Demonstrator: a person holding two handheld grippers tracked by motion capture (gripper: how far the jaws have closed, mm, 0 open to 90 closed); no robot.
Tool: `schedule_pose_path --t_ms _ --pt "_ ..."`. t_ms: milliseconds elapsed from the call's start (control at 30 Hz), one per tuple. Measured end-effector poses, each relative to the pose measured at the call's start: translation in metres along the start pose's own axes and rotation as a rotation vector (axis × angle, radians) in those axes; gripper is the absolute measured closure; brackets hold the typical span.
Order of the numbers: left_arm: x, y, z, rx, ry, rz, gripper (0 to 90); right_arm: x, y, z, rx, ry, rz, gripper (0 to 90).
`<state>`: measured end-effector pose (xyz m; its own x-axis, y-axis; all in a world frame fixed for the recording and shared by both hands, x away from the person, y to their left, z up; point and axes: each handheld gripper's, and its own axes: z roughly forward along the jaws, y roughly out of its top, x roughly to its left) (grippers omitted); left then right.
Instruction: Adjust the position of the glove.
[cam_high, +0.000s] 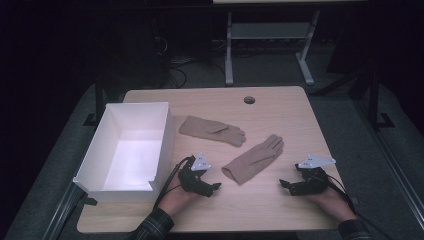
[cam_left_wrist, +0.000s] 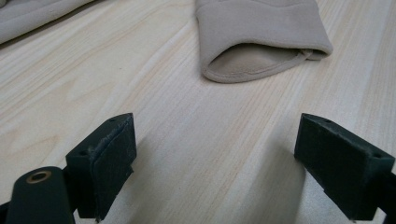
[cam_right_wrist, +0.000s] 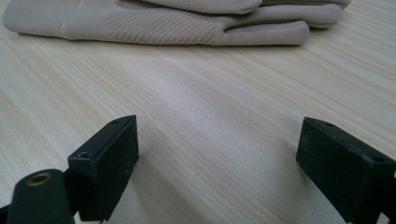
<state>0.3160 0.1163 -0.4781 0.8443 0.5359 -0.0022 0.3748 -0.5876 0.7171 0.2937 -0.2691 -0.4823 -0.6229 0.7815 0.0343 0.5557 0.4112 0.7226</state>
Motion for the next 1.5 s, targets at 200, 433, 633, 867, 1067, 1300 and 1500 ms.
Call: schedule_pose_path --t_ms 200,433,633,867,1067,1300,1500 --pt "0.000 0.000 0.000 0.001 0.010 -0.007 12.0 0.000 0.002 -0.001 0.024 0.008 -0.010 15.6" --pt "0.000 0.000 0.000 0.002 0.015 0.000 12.0 0.002 0.009 -0.007 0.014 0.042 0.010 43.4" --pt "0.000 0.000 0.000 -0.002 0.013 -0.009 12.0 0.008 0.027 -0.009 -0.031 0.102 0.011 80.2" --pt "0.000 0.000 0.000 -0.002 0.013 -0.009 12.0 0.013 0.039 -0.004 -0.058 0.145 0.004 90.0" --pt "0.000 0.001 0.001 -0.002 0.011 -0.006 12.0 0.021 0.048 0.005 -0.053 0.174 -0.021 90.0" --pt "0.000 0.001 0.001 -0.006 0.012 -0.009 12.0 0.038 0.063 0.020 -0.053 0.217 -0.067 90.0" --pt "0.000 0.001 0.001 -0.006 0.012 -0.010 12.0 0.053 0.072 0.031 -0.046 0.247 -0.102 90.0"
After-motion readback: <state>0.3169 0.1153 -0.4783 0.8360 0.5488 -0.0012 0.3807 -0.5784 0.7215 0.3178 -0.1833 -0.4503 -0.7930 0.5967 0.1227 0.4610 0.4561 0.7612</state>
